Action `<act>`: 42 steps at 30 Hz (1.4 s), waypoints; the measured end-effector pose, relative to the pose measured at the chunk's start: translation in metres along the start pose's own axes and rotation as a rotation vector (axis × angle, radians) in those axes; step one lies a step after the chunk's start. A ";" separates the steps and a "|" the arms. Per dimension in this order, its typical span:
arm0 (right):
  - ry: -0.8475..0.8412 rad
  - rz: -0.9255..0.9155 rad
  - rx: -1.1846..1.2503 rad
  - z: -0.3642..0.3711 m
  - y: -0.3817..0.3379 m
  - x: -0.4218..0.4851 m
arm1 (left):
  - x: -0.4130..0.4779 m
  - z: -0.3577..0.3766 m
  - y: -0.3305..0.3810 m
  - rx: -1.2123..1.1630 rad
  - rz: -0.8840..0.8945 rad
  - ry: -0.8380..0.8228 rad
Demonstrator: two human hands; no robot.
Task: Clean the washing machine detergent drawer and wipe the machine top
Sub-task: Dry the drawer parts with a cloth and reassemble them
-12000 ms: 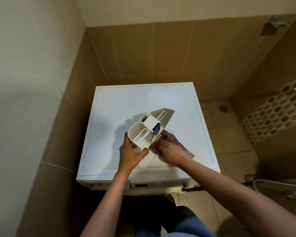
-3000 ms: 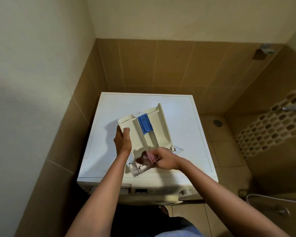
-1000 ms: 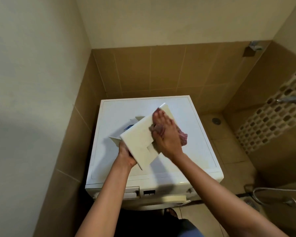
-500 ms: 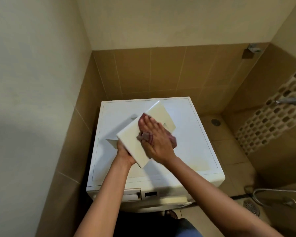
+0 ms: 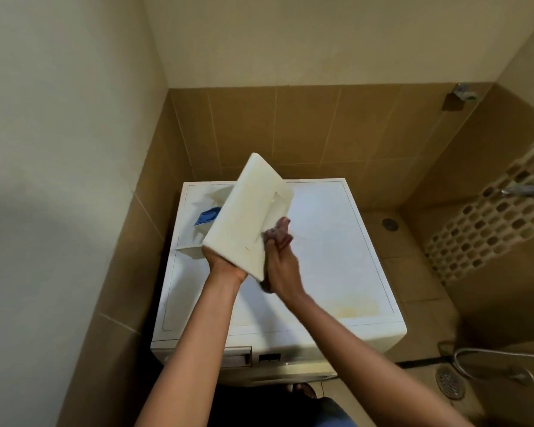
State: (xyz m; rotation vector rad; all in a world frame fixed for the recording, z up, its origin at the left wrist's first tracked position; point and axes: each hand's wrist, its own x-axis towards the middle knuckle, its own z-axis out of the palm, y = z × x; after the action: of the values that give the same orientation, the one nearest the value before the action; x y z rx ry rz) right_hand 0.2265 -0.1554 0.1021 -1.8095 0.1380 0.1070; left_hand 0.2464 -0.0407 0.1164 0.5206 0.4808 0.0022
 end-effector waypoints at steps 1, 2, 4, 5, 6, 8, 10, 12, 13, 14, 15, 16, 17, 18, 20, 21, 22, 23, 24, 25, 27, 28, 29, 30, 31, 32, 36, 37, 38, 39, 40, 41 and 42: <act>-0.034 -0.005 0.042 0.007 -0.001 -0.014 | 0.003 0.003 0.001 0.016 0.023 0.021; -0.071 -0.006 0.081 0.014 -0.001 -0.027 | 0.007 0.004 0.002 0.030 0.040 0.039; -0.144 -0.013 0.120 0.023 0.003 -0.044 | 0.015 0.006 0.005 0.054 0.031 0.082; -0.177 -0.026 0.114 0.025 0.006 -0.050 | 0.019 0.005 0.006 0.086 0.024 0.113; -0.220 -0.041 0.092 0.026 0.010 -0.057 | 0.022 0.004 0.007 0.118 0.017 0.138; -0.303 -0.065 0.073 0.026 0.020 -0.064 | 0.023 0.004 0.010 0.160 -0.009 0.143; -0.361 -0.088 -0.013 0.018 0.031 -0.061 | 0.027 0.000 0.013 0.202 -0.033 0.136; -0.430 -0.081 -0.112 0.003 0.038 -0.052 | 0.032 -0.005 0.018 0.222 -0.045 0.126; -0.469 -0.057 -0.147 -0.005 0.040 -0.046 | 0.033 -0.008 0.021 0.224 -0.044 0.115; -0.488 -0.022 -0.178 -0.013 0.043 -0.038 | 0.034 -0.010 0.025 0.219 -0.041 0.099; -0.473 0.020 -0.198 -0.021 0.046 -0.030 | 0.033 -0.011 0.028 0.210 -0.041 0.076; -0.410 0.067 -0.212 -0.028 0.049 -0.022 | 0.032 -0.014 0.031 0.214 -0.042 0.051; -0.310 0.120 -0.206 -0.035 0.055 -0.011 | 0.032 -0.019 0.034 0.226 -0.045 0.024; -0.199 0.187 -0.156 -0.040 0.060 -0.002 | 0.031 -0.023 0.037 0.243 -0.051 -0.002; -0.041 0.333 0.045 -0.045 0.065 0.015 | 0.027 -0.032 0.042 0.266 -0.103 -0.050; -0.005 0.393 0.153 -0.046 0.065 0.022 | 0.026 -0.034 0.043 0.278 -0.132 -0.073; 0.007 0.446 0.255 -0.044 0.066 0.026 | 0.022 -0.038 0.044 0.291 -0.149 -0.098; 0.009 0.499 0.328 -0.044 0.066 0.032 | 0.018 -0.040 0.043 0.309 -0.168 -0.122; -0.009 0.552 0.381 -0.044 0.064 0.037 | 0.013 -0.040 0.043 0.327 -0.193 -0.138; -0.049 0.591 0.411 -0.045 0.064 0.040 | 0.008 -0.040 0.042 0.330 -0.228 -0.147; -0.144 0.614 0.435 -0.045 0.066 0.043 | -0.002 -0.045 0.041 0.357 -0.283 -0.126; -0.190 0.606 0.423 -0.046 0.063 0.042 | -0.006 -0.049 0.041 0.380 -0.301 -0.104; -0.217 0.596 0.375 -0.048 0.061 0.040 | -0.011 -0.053 0.042 0.398 -0.317 -0.090; -0.227 0.589 0.333 -0.051 0.058 0.036 | -0.015 -0.057 0.042 0.401 -0.327 -0.082; -0.217 0.577 0.289 -0.054 0.058 0.033 | -0.020 -0.060 0.042 0.397 -0.329 -0.078; -0.204 0.560 0.279 -0.058 0.058 0.032 | -0.024 -0.065 0.041 0.383 -0.329 -0.076; -0.115 0.491 0.473 -0.069 0.060 0.018 | -0.046 -0.076 0.041 0.358 -0.309 -0.080; -0.085 0.502 0.539 -0.071 0.060 0.016 | -0.052 -0.077 0.040 0.370 -0.302 -0.093; -0.083 0.516 0.586 -0.074 0.058 0.012 | -0.060 -0.077 0.040 0.393 -0.304 -0.099; -0.119 0.522 0.606 -0.078 0.055 0.007 | -0.067 -0.079 0.041 0.410 -0.322 -0.097; -0.186 0.520 0.610 -0.080 0.049 -0.001 | -0.074 -0.084 0.040 0.432 -0.336 -0.073; -0.271 0.509 0.591 -0.083 0.044 -0.009 | -0.080 -0.088 0.039 0.458 -0.339 -0.046; -0.373 0.478 0.566 -0.084 0.039 -0.018 | -0.086 -0.091 0.037 0.475 -0.331 -0.029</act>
State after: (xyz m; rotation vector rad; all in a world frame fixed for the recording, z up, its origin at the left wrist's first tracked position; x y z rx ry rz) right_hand 0.2031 -0.2453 0.0879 -1.1398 0.2998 0.6727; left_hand 0.1345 0.0246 0.1033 0.8989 0.5366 -0.4448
